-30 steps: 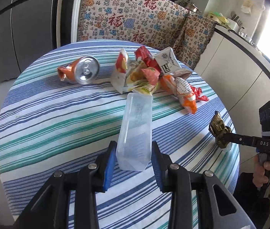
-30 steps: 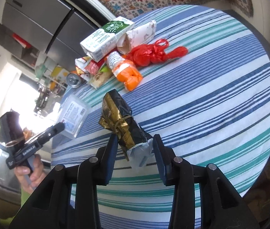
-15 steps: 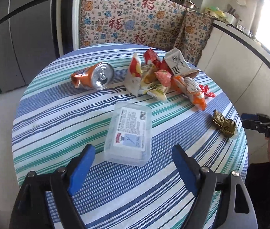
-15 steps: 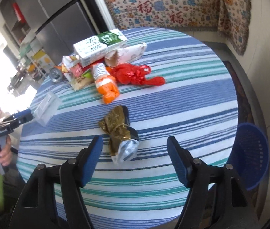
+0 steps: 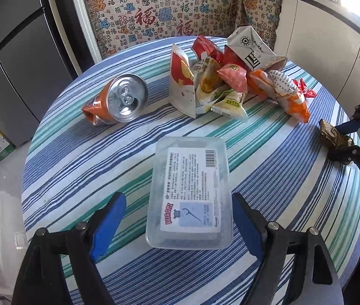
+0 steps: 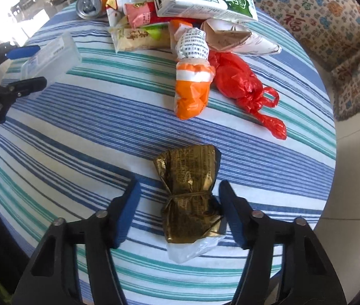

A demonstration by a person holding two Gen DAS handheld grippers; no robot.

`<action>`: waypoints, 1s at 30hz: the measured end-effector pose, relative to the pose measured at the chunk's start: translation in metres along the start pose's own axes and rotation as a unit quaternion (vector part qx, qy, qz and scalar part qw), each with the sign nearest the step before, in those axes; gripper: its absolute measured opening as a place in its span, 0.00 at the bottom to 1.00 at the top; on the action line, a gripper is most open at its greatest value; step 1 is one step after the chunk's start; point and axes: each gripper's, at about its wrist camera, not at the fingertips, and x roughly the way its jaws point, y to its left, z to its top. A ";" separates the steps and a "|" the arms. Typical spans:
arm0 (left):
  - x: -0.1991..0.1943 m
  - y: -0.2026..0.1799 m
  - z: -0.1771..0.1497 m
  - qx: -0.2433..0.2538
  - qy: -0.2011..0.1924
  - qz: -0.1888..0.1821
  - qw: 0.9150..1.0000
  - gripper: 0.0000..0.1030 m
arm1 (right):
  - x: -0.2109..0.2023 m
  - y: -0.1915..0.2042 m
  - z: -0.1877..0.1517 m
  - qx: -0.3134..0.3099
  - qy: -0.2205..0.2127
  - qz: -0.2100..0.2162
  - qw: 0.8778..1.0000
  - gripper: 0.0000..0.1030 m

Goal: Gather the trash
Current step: 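Carry the plastic box and gold foil item over the blue wastebasket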

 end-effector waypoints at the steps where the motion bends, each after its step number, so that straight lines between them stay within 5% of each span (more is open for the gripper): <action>1: -0.001 -0.001 0.000 0.003 -0.001 -0.007 1.000 0.58 | 0.000 -0.003 0.001 0.007 0.002 0.001 1.000 0.44; 5: -0.011 -0.011 0.002 -0.001 -0.007 -0.009 1.000 0.59 | -0.014 -0.019 -0.008 0.043 -0.025 0.024 0.998 0.43; 12: -0.049 -0.082 0.034 -0.005 -0.049 -0.078 0.996 0.59 | -0.055 -0.088 -0.050 0.152 -0.090 0.050 0.983 0.43; 17: -0.052 -0.169 0.076 0.019 -0.067 -0.153 0.986 0.59 | -0.081 -0.173 -0.115 0.281 -0.129 0.015 0.951 0.43; 24: -0.007 -0.311 0.135 0.080 -0.042 -0.229 0.969 0.59 | -0.076 -0.258 -0.202 0.398 -0.128 -0.026 0.908 0.43; 30: 0.052 -0.397 0.153 0.108 -0.009 -0.247 0.963 0.59 | -0.056 -0.300 -0.234 0.454 -0.134 -0.034 0.880 0.44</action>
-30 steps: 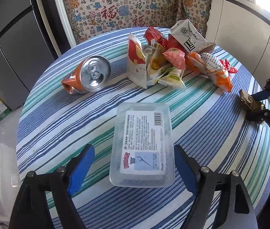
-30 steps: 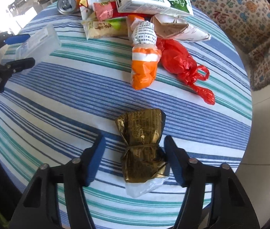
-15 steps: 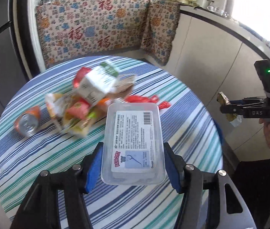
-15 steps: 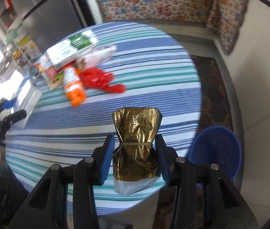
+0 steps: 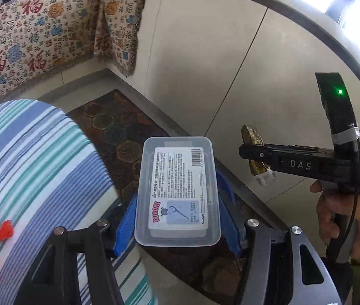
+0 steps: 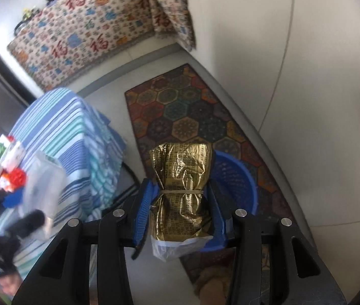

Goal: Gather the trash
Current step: 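Carry the plastic box and gold foil item over the blue wastebasket, then open both tools to drop the box and foil item into the wastebasket, then move both tools back to the table toward the remaining trash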

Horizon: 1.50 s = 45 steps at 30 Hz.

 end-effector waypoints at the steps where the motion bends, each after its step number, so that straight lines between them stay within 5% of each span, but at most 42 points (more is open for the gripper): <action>1: 0.013 -0.005 0.003 0.004 0.006 -0.001 1.000 0.59 | 0.004 -0.008 0.001 0.008 -0.002 0.002 1.000 0.44; 19: 0.109 -0.044 0.010 0.060 0.043 -0.001 0.997 0.60 | 0.036 -0.074 0.010 0.063 -0.013 0.000 0.998 0.48; 22: 0.118 -0.046 0.012 0.056 0.044 0.003 0.997 0.75 | 0.036 -0.081 0.011 0.081 -0.020 0.018 0.996 0.58; 26: 0.118 -0.044 0.015 0.047 0.040 -0.005 0.998 0.75 | 0.032 -0.082 0.014 0.088 -0.030 0.028 0.995 0.59; 30: 0.094 -0.044 0.015 0.044 0.011 0.002 0.999 0.75 | 0.019 -0.079 0.014 0.087 -0.058 0.023 0.994 0.60; 38: -0.024 -0.015 -0.015 0.018 -0.135 0.027 0.990 0.75 | -0.036 -0.044 0.012 0.025 -0.166 -0.008 0.986 0.65; 45: -0.088 0.022 -0.077 0.015 -0.105 0.080 0.991 0.75 | -0.060 0.017 0.001 -0.028 -0.216 0.026 0.976 0.68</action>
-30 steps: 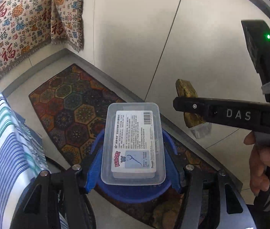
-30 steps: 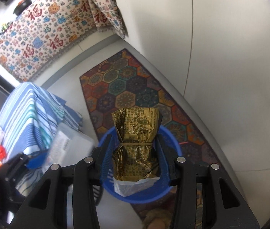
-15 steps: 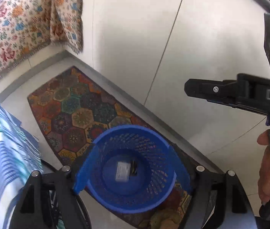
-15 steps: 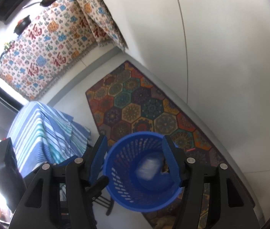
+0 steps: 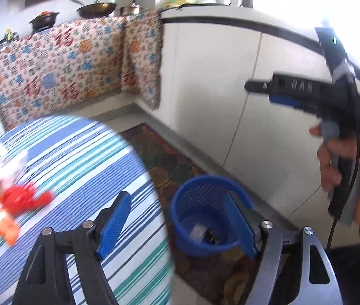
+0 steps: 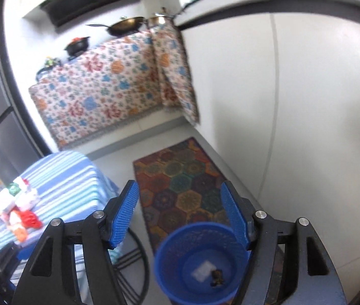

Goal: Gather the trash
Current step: 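Move both tools back to the table toward the remaining trash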

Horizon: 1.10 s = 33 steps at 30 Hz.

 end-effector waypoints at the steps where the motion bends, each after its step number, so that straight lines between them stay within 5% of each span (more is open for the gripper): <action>1: -0.008 0.010 -0.010 -0.001 0.009 0.015 1.000 0.75 | 0.000 0.011 -0.001 -0.005 -0.002 0.011 1.000 0.69; 7: -0.035 0.074 -0.053 -0.040 0.034 0.090 0.995 0.79 | 0.007 0.097 -0.020 -0.065 0.001 0.068 0.996 0.74; 17: -0.071 0.156 -0.095 -0.127 0.026 0.142 0.981 0.80 | 0.030 0.213 -0.094 -0.181 0.077 0.134 0.971 0.74; 24: -0.071 0.185 -0.088 -0.161 0.009 0.159 0.974 0.80 | 0.046 0.237 -0.116 -0.220 0.093 0.134 0.962 0.74; 33: -0.033 0.207 -0.053 -0.183 0.006 0.187 0.965 0.80 | 0.052 0.234 -0.114 -0.209 0.093 0.137 0.964 0.74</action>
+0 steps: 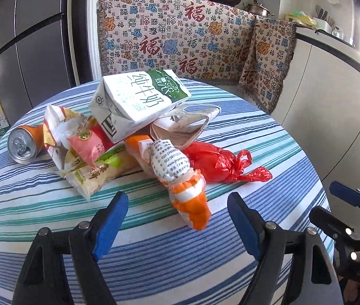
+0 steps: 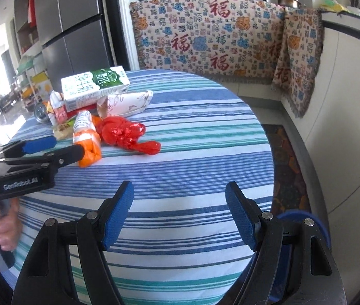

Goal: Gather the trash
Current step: 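Move both tools back to the table toward the remaining trash, then grasp the orange-and-white wrapper with the left tool while the right tool grasps the red bag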

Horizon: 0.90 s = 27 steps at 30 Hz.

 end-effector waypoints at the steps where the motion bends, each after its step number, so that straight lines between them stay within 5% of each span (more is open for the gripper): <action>1: 0.005 -0.001 0.001 0.000 0.004 0.004 1.000 0.79 | 0.000 -0.001 0.001 0.000 -0.001 0.001 1.000 0.74; 5: 0.012 -0.006 0.000 0.008 0.007 0.014 1.000 0.74 | 0.001 0.000 0.005 -0.003 -0.002 0.013 1.000 0.75; 7: 0.013 -0.006 0.000 0.014 0.009 0.016 1.000 0.56 | 0.004 0.001 0.008 -0.008 -0.001 0.022 1.000 0.76; 12: 0.010 -0.001 -0.003 0.009 0.012 -0.012 1.000 0.31 | 0.022 0.010 0.019 -0.031 0.023 0.059 0.998 0.78; 23: -0.033 0.030 -0.025 0.048 0.078 -0.046 0.995 0.28 | 0.071 0.035 0.042 -0.068 0.077 0.107 0.989 0.78; 25: -0.041 0.038 -0.031 0.059 0.090 -0.046 0.993 0.28 | 0.079 0.038 0.045 -0.061 0.087 0.120 0.987 0.70; 27: -0.049 0.046 -0.035 0.067 0.093 -0.046 0.992 0.28 | 0.082 0.040 0.046 -0.054 0.096 0.137 0.984 0.50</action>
